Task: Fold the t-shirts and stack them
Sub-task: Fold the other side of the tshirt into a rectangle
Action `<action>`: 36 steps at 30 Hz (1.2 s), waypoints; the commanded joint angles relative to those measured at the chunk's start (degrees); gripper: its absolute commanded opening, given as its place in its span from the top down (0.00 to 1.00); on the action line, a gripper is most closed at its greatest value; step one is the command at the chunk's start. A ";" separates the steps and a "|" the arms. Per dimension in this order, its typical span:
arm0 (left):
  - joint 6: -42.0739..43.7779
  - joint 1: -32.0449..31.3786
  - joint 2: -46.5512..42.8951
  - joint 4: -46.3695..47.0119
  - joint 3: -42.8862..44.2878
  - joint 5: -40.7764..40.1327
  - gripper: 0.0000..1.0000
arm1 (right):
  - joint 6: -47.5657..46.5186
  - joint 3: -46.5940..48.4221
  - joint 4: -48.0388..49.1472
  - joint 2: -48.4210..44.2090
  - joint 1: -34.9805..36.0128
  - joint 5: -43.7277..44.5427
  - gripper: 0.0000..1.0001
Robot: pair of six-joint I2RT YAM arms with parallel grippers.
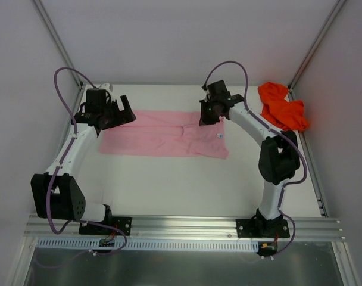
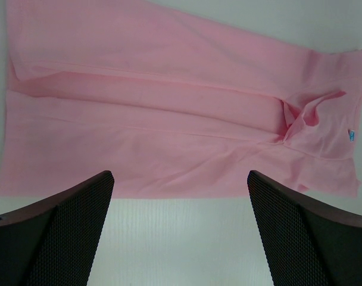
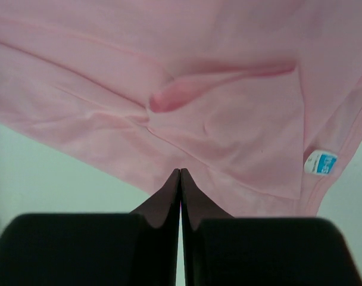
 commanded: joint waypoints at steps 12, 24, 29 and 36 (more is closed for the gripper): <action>0.39 -0.42 -2.64 -0.07 -3.12 -0.58 0.05 | 0.86 3.65 -1.30 12.01 4.54 2.37 0.99; 3.47 -0.51 -2.47 -1.65 -1.99 -2.43 0.04 | 0.42 17.55 -3.33 22.83 4.54 2.64 0.99; 8.29 -0.42 -1.24 -1.30 -0.32 2.22 0.04 | 0.60 21.50 -2.70 25.20 4.54 2.46 0.99; 24.72 -0.42 2.01 2.03 2.77 13.79 0.05 | -2.12 32.23 -4.20 18.28 3.67 3.07 0.45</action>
